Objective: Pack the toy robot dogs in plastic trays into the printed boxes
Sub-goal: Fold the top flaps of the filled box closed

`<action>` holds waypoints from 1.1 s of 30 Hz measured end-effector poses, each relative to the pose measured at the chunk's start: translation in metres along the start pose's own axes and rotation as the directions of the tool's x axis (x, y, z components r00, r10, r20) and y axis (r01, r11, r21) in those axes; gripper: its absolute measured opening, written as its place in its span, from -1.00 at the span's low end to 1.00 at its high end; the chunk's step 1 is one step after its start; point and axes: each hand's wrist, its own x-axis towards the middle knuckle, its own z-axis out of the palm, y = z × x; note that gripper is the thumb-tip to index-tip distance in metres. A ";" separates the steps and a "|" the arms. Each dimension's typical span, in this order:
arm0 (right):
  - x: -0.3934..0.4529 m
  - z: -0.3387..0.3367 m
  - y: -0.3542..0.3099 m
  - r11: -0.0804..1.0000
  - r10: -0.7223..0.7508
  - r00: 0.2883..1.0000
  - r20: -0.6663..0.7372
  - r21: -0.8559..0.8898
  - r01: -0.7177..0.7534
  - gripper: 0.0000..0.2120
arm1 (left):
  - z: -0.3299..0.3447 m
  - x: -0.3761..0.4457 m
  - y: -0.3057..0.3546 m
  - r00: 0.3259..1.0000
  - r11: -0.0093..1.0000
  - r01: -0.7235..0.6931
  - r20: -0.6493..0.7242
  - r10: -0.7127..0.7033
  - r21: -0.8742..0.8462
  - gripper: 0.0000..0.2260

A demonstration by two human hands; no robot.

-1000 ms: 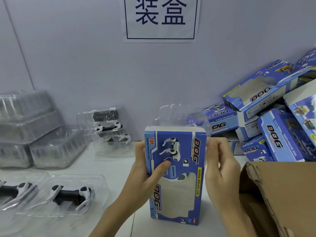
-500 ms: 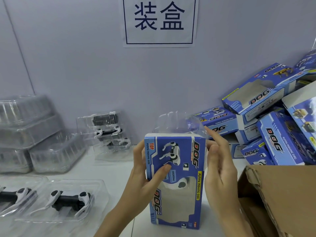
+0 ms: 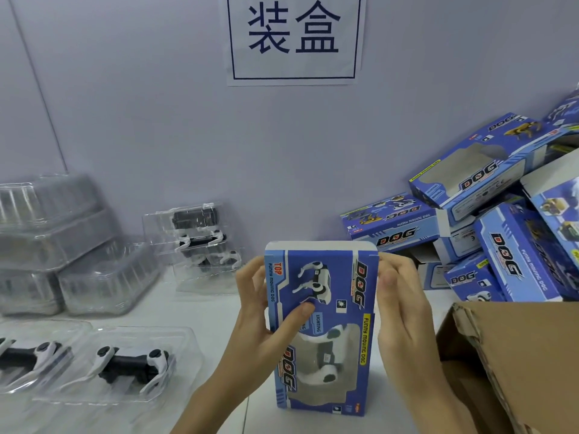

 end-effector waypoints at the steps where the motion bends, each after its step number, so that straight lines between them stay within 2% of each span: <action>1: 0.000 0.000 0.001 1.000 0.019 1.000 0.016 0.010 -0.019 -0.79 | 0.000 0.000 0.000 1.000 1.000 -0.005 0.016 0.005 0.027 -0.55; 5: 0.000 -0.002 0.007 0.995 0.094 0.992 0.088 0.025 -0.096 -0.80 | 0.000 -0.001 0.002 0.999 1.000 0.013 0.035 -0.014 0.029 -0.71; 7: 0.000 -0.005 0.008 0.992 0.117 0.987 0.111 0.040 -0.122 -0.79 | -0.001 0.000 0.002 1.000 1.000 0.011 0.027 -0.011 0.025 -0.72; 12: -0.001 -0.002 0.011 0.985 0.169 0.976 0.134 -0.001 -0.171 -0.45 | 0.005 0.001 0.003 0.998 0.994 -0.064 -0.020 0.066 0.090 -0.74; 15: -0.002 0.003 0.010 0.977 0.212 0.965 0.151 -0.034 -0.209 -0.28 | 0.004 0.000 0.003 0.999 0.996 -0.053 0.017 0.052 0.075 -0.64; 19: -0.001 0.007 0.017 0.967 0.254 0.956 0.149 -0.017 -0.254 -0.51 | -0.014 -0.002 0.000 0.978 0.997 0.079 0.193 -0.074 -0.019 -0.54; 20: -0.001 0.008 0.019 0.966 0.254 0.956 0.145 -0.001 -0.257 -0.53 | -0.017 -0.001 -0.001 0.976 0.997 0.072 0.207 -0.070 0.001 -0.54; 22: -0.001 0.010 0.021 0.967 0.247 0.963 0.105 0.029 -0.251 -0.55 | -0.019 0.000 -0.001 0.981 0.991 -0.041 0.191 0.016 0.129 -0.60; 24: -0.001 0.012 0.021 0.980 0.199 0.980 0.027 0.015 -0.199 -0.51 | -0.017 0.002 -0.002 0.982 0.926 -0.179 0.116 0.148 0.333 -0.66; 26: -0.003 0.014 0.021 0.993 0.106 0.989 -0.100 -0.047 -0.111 -0.43 | -0.010 0.000 -0.005 0.950 0.771 -0.267 0.021 0.312 0.578 -0.66; 28: -0.007 0.017 0.019 0.997 0.018 0.980 -0.198 -0.075 -0.034 -0.51 | 0.002 -0.005 -0.005 0.917 0.638 -0.250 -0.034 0.397 0.729 -0.50; 30: -0.014 0.024 0.016 0.994 -0.053 0.984 -0.170 -0.100 0.037 -0.55 | 0.010 -0.010 -0.003 0.923 0.618 -0.221 -0.043 0.383 0.754 -0.31; 31: -0.018 0.027 0.015 0.993 -0.066 0.989 -0.132 -0.102 0.052 -0.53 | 0.011 -0.012 -0.002 0.923 0.621 -0.242 -0.021 0.384 0.746 -0.28; 33: -0.022 0.032 0.015 0.992 -0.060 0.996 -0.071 -0.114 0.052 -0.40 | 0.008 -0.013 -0.003 0.901 0.660 -0.347 0.040 0.433 0.666 -0.38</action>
